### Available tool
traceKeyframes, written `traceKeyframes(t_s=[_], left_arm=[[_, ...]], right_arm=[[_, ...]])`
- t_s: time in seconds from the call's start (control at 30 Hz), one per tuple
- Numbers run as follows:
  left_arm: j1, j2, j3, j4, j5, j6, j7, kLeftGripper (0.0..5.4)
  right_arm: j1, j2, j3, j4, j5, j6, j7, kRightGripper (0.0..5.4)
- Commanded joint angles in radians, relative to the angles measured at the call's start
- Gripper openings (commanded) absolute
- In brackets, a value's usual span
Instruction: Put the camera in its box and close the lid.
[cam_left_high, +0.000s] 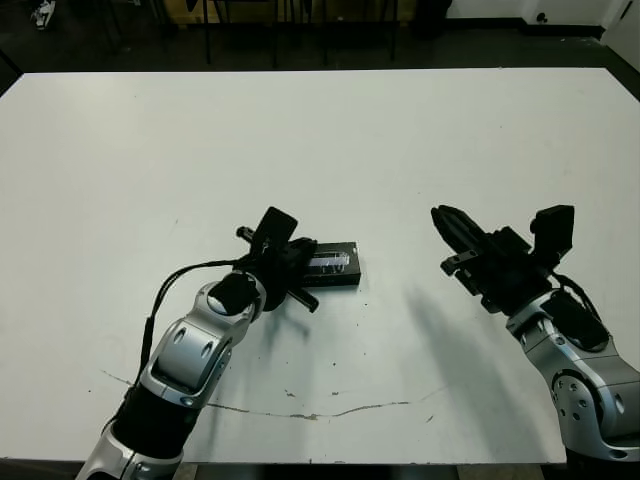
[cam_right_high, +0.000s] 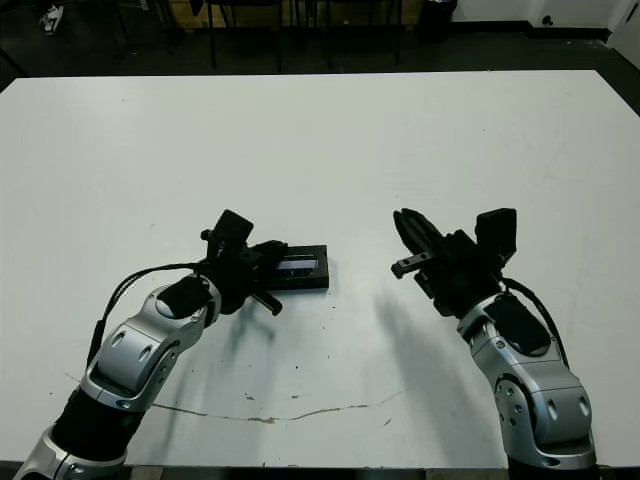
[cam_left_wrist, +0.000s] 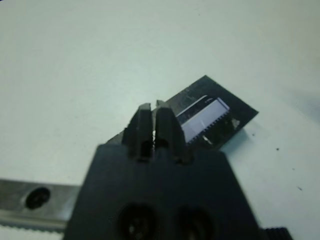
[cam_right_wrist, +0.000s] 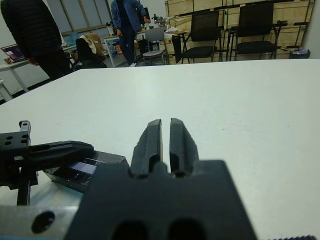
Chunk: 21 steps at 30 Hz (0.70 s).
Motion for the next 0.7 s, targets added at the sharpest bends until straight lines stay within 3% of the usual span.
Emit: traceKeyframes(t_s=[0.03, 0.37, 0.57, 0.7], left_arm=[[0.084, 0.024, -0.006, 0.103, 0.011, 0.051, -0.004, 0.01], [0.144, 0.036, 0.070, 0.042, -0.012, 0.009, 0.001, 0.01], [0.273, 0.037, 0.220, -0.181, -0.099, -0.154, -0.020, 0.01], [0.319, 0.034, 0.307, -0.253, -0.097, -0.318, 0.006, 0.01]], right_arm=[[0.005, 0.000, 0.002, 0.011, -0.001, 0.011, -0.002, 0.00], [0.023, 0.001, 0.014, -0.001, -0.010, 0.012, -0.006, 0.00], [0.036, 0.020, 0.011, -0.003, -0.018, -0.020, -0.015, 0.00], [0.052, 0.038, 0.029, -0.001, -0.094, -0.099, -0.050, 0.00]])
